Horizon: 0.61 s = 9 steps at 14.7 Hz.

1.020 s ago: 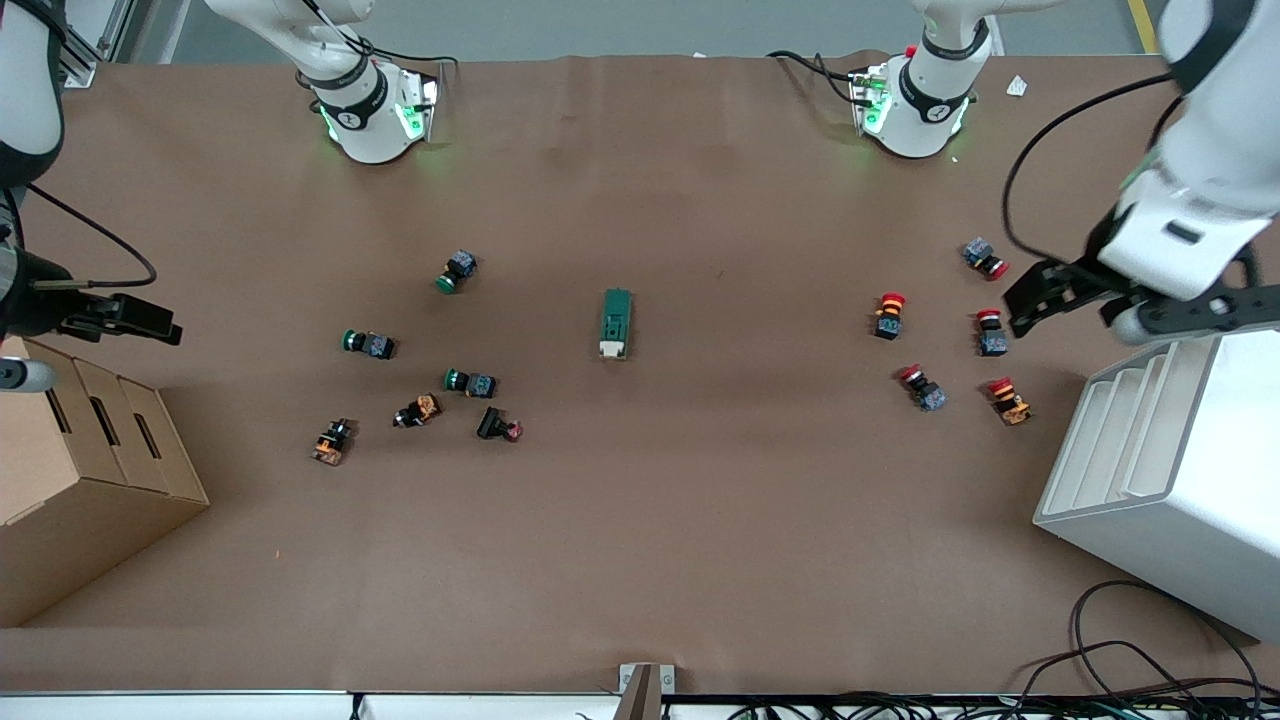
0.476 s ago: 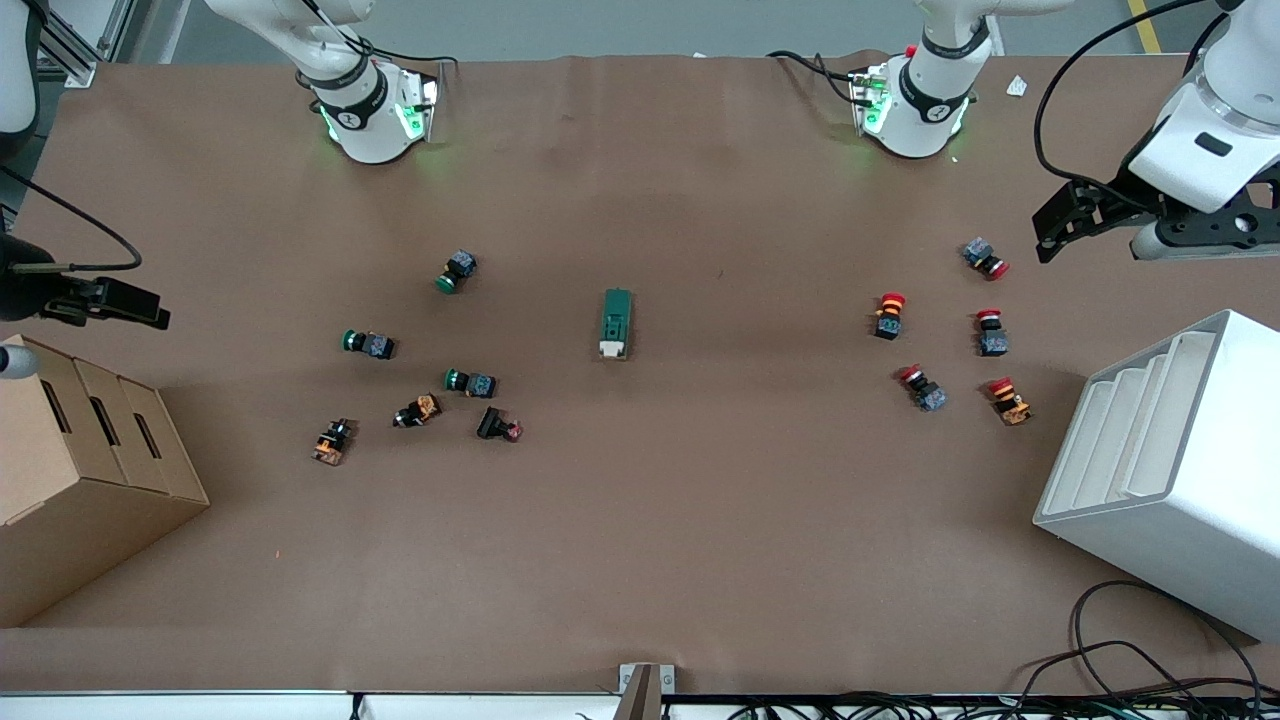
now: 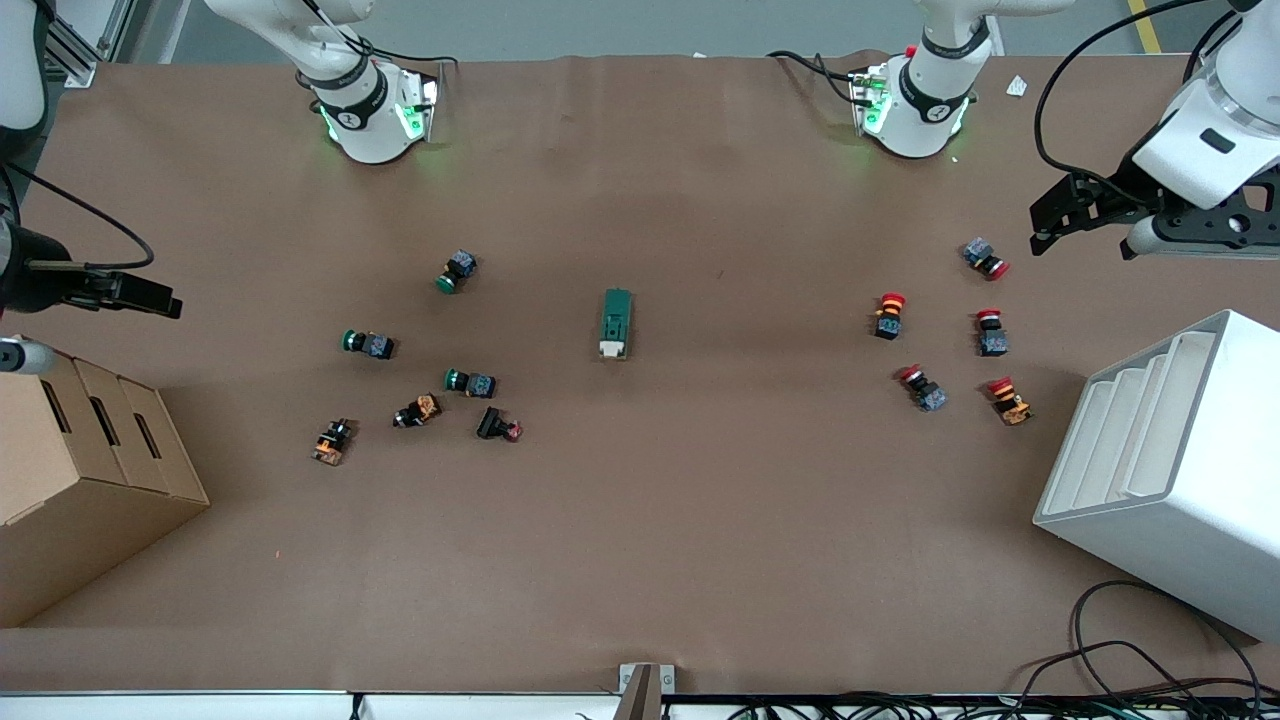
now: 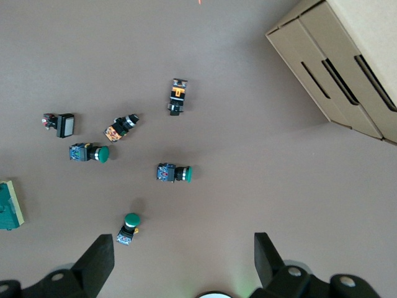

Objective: Close load switch with both arms

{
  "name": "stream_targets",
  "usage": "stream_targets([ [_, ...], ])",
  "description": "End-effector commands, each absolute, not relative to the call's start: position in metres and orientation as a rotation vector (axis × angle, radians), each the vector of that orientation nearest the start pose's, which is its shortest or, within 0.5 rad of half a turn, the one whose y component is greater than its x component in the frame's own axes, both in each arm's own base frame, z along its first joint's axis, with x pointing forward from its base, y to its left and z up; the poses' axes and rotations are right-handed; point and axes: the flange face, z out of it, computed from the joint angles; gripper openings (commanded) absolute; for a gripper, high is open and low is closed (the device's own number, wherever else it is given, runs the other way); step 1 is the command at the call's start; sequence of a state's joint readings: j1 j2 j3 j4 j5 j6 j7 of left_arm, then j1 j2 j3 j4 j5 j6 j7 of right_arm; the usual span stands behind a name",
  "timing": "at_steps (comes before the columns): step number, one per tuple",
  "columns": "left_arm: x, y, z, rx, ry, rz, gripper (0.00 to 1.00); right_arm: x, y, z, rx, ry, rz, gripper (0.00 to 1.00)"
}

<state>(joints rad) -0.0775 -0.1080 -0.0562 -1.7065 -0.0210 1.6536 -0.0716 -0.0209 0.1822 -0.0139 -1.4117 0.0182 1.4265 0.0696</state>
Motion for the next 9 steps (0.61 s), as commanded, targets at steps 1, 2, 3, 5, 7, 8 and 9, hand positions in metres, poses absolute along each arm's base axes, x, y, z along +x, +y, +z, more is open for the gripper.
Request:
stream_targets([
  [1,0.523,-0.071,0.637,-3.163,0.111,-0.077,1.00,0.579,-0.007,0.599,-3.116,0.163,0.229,1.00],
  [2,0.525,-0.071,0.637,-3.157,0.113,-0.075,1.00,0.577,-0.009,0.601,-3.115,0.163,0.226,1.00],
  [3,0.526,-0.071,0.636,-3.152,0.113,-0.071,1.00,0.576,-0.012,0.603,-3.113,0.167,0.221,1.00],
  [5,0.526,-0.071,0.636,-3.151,0.111,-0.069,1.00,0.569,-0.012,0.610,-3.113,0.167,0.212,1.00],
  [7,0.525,-0.071,0.635,-3.150,0.118,-0.064,1.00,0.557,-0.012,0.614,-3.114,0.167,0.197,1.00],
  [8,0.525,-0.072,0.635,-3.152,0.113,-0.054,1.00,0.551,-0.013,0.617,-3.114,0.170,0.183,1.00],
  [9,0.524,-0.072,0.635,-3.152,0.106,-0.049,1.00,0.545,-0.013,0.616,-3.114,0.170,0.169,1.00],
])
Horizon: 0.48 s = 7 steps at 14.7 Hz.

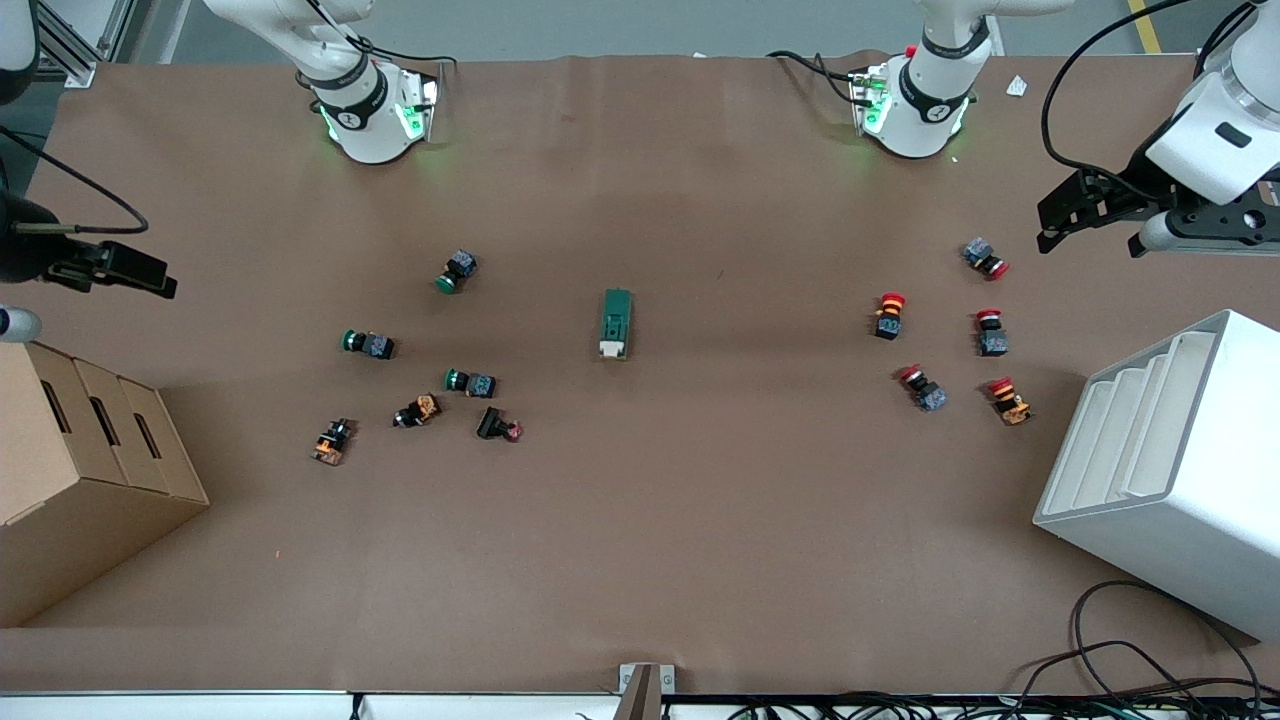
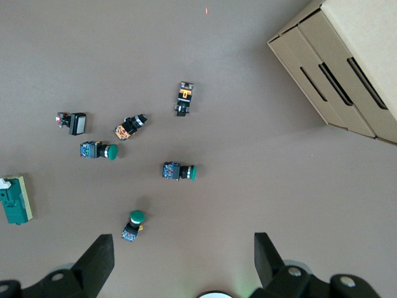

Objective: Close load switch with both arms

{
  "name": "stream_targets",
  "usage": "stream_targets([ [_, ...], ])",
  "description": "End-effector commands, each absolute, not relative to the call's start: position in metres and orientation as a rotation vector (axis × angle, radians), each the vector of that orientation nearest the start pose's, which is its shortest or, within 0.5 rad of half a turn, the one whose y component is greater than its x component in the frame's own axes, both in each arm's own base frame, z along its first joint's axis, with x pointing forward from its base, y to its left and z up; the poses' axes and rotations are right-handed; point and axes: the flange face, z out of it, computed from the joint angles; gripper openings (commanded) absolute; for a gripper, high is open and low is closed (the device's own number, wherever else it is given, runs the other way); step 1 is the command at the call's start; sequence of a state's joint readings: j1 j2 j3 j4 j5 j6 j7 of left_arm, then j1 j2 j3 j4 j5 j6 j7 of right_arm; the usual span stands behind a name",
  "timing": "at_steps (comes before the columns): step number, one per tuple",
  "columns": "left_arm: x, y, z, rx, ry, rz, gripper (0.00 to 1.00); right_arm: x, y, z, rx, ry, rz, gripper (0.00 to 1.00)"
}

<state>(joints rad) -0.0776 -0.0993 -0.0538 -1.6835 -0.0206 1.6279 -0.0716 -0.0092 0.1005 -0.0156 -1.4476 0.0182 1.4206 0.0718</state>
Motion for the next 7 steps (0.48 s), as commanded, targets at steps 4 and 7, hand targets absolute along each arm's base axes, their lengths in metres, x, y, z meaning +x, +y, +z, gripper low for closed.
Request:
stream_targets([
  [4,0.525,-0.070,0.636,-3.151,0.118,-0.051,1.00,0.516,-0.011,0.618,-3.114,0.167,0.106,1.00],
  [7,0.525,-0.070,0.635,-3.151,0.120,-0.049,1.00,0.511,-0.010,0.622,-3.116,0.162,0.097,1.00],
])
